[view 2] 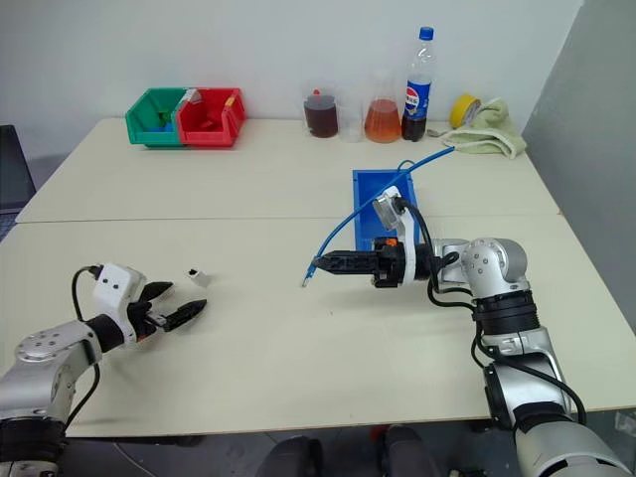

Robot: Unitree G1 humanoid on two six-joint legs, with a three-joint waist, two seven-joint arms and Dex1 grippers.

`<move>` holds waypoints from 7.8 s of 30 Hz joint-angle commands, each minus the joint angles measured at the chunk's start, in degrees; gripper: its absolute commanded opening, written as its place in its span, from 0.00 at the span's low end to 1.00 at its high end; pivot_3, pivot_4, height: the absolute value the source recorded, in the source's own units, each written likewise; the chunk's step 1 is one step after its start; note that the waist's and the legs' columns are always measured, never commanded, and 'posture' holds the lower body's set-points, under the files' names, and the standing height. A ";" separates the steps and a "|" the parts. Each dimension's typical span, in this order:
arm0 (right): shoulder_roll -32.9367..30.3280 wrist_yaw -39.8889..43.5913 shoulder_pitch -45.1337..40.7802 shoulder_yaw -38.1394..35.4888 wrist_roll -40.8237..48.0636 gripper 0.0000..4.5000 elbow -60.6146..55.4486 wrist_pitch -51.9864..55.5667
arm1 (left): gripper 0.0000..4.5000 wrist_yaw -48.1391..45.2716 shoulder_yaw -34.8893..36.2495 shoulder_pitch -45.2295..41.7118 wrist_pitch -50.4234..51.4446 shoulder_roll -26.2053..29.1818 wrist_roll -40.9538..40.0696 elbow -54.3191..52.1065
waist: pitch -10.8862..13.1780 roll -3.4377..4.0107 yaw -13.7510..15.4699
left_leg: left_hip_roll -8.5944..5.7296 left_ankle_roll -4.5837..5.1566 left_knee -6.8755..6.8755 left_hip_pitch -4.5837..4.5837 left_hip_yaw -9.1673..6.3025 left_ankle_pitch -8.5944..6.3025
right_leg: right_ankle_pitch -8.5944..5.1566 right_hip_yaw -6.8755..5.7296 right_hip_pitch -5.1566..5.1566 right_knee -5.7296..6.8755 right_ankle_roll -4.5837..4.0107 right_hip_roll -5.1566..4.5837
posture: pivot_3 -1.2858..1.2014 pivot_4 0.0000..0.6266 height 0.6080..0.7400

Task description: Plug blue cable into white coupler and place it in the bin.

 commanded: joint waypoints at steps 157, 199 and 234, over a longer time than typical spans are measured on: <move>2.89 12.65 9.96 26.49 -47.07 0.02 4.49 -58.87 | 0.17 -23.29 -25.10 -5.33 -11.91 -5.58 8.49 -10.05 | -0.19 0.01 -0.01 | 0.04 0.11 0.99 0.59 0.04 0.12 | -0.11 0.19 0.42 1.00 0.36 0.17 | 0.52 0.24 1.00; -0.23 0.77 5.20 7.30 -30.56 0.02 -12.44 -25.73 | 1.00 -5.64 1.67 13.25 19.80 2.49 -15.31 -53.66 | -0.32 0.07 0.23 | 0.00 0.10 0.94 0.24 -0.06 0.11 | -0.14 0.11 0.21 0.84 0.34 0.06 | 0.52 0.24 1.00; 0.08 -12.83 -33.65 1.50 -48.44 0.02 59.66 -45.20 | 1.00 10.85 -9.05 7.17 20.30 -8.77 -14.20 -55.54 | -0.26 0.10 -0.10 | -0.05 0.13 0.88 0.12 0.06 0.10 | -0.11 0.28 0.11 0.78 0.30 0.14 | 0.52 0.24 1.00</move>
